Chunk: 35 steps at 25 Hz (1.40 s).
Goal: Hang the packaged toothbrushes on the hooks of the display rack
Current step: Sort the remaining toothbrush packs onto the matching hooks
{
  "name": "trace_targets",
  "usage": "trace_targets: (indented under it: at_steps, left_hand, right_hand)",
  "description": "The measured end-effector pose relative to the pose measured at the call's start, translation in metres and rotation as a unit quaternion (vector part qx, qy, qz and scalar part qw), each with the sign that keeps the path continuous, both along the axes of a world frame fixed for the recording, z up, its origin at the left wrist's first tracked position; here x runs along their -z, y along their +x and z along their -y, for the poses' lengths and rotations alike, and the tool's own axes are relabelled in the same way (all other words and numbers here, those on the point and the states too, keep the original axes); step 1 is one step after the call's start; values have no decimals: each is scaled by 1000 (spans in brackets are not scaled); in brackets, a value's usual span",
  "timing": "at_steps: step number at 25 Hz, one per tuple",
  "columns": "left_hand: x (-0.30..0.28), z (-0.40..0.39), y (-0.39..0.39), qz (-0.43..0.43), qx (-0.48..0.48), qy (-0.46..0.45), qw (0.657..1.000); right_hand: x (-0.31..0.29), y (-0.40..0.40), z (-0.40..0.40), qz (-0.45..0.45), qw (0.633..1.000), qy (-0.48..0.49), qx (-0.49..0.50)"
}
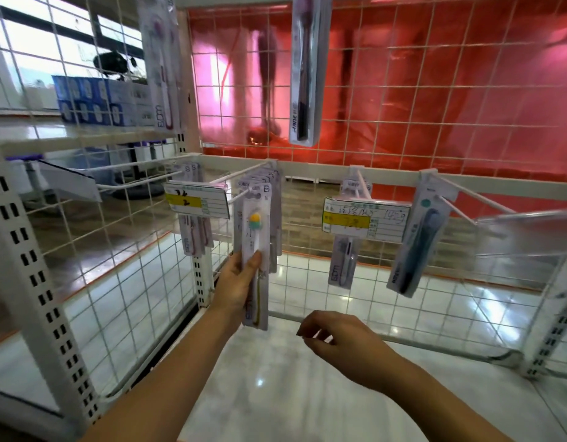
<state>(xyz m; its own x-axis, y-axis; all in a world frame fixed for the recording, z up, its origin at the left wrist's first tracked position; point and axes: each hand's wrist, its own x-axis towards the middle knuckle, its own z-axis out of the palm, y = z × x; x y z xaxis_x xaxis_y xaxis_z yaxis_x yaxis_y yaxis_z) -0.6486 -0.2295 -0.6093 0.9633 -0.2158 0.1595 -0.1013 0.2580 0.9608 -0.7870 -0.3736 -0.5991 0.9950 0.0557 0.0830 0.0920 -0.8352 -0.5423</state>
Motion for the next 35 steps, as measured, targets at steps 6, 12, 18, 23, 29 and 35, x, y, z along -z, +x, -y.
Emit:
trace_targets:
  at_steps: [6,12,18,23,29,35]
  left_hand:
    - [6,2,-12,27,-50,-7,998]
    - [5,-2,-19,56,-91,15,994]
    - [-3,0,-9,54,-91,25,994]
    - [5,4,-14,74,-111,9,991]
    - [1,-11,-13,106,-128,23,986]
    - [6,-14,0,71,-114,46,990]
  right_hand:
    - [7,6,1,-14,1000,-1,2]
    - [9,9,0,-15,1000,-6,-3]
    - [12,15,-3,-23,1000,0,-10]
    - [12,19,-1,-29,999,8,-11]
    - [1,34,6,6,999,35,5]
    - [0,44,-4,13,999,50,-4]
